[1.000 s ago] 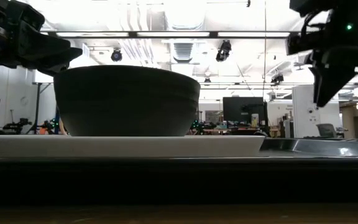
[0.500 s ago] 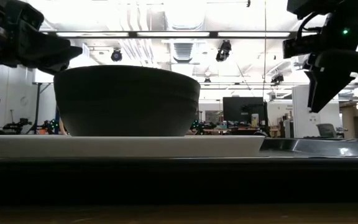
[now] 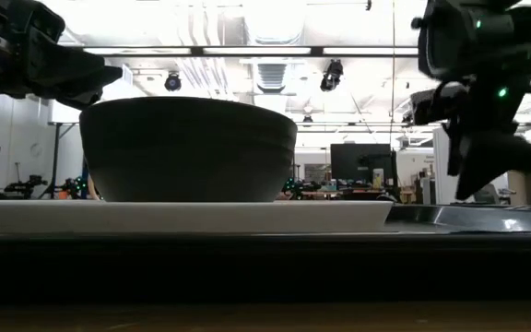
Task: Set up tray
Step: Put the gray napkin on the black serving tray right of the white plate
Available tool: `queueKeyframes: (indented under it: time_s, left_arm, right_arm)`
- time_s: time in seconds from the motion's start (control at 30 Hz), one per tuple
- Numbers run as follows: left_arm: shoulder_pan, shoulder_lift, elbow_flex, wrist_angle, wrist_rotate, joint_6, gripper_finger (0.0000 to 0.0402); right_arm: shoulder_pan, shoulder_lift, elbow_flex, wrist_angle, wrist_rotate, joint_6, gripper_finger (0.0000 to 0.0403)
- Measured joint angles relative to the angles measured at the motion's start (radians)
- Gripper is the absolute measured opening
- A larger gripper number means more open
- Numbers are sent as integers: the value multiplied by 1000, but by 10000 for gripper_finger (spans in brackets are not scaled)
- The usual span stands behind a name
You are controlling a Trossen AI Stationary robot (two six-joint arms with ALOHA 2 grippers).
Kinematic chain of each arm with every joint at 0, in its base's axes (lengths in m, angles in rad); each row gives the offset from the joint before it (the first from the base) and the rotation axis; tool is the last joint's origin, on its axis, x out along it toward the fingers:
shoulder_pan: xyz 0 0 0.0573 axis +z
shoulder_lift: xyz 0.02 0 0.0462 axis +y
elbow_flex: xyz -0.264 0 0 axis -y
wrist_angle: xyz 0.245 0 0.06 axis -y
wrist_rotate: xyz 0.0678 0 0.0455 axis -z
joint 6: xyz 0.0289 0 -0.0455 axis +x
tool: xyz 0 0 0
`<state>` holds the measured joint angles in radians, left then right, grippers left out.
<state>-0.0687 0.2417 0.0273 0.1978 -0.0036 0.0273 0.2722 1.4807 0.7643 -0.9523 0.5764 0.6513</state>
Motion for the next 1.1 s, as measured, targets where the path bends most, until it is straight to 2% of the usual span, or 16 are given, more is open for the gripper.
queueKeyframes:
  time_s: [0.33, 0.53, 0.77, 1.0, 1.1]
  left_arm:
    - [0, 0, 0, -1, 1, -3, 130]
    - [0, 2, 0, -6, 1, -11, 130]
    - [0, 0, 0, -6, 0, -11, 130]
    - [0, 0, 0, -5, 0, -11, 130]
    - [0, 0, 0, -5, 0, -11, 130]
  right_arm:
    - [3, 106, -26, 63, 23, 10, 268]
    - [4, 92, -108, 173, 39, 17, 258]
    - [1, 68, -148, 190, 66, 47, 247]
    - [-67, 92, -169, 248, 56, 25, 232]
    - [-101, 99, -171, 284, 29, -9, 214]
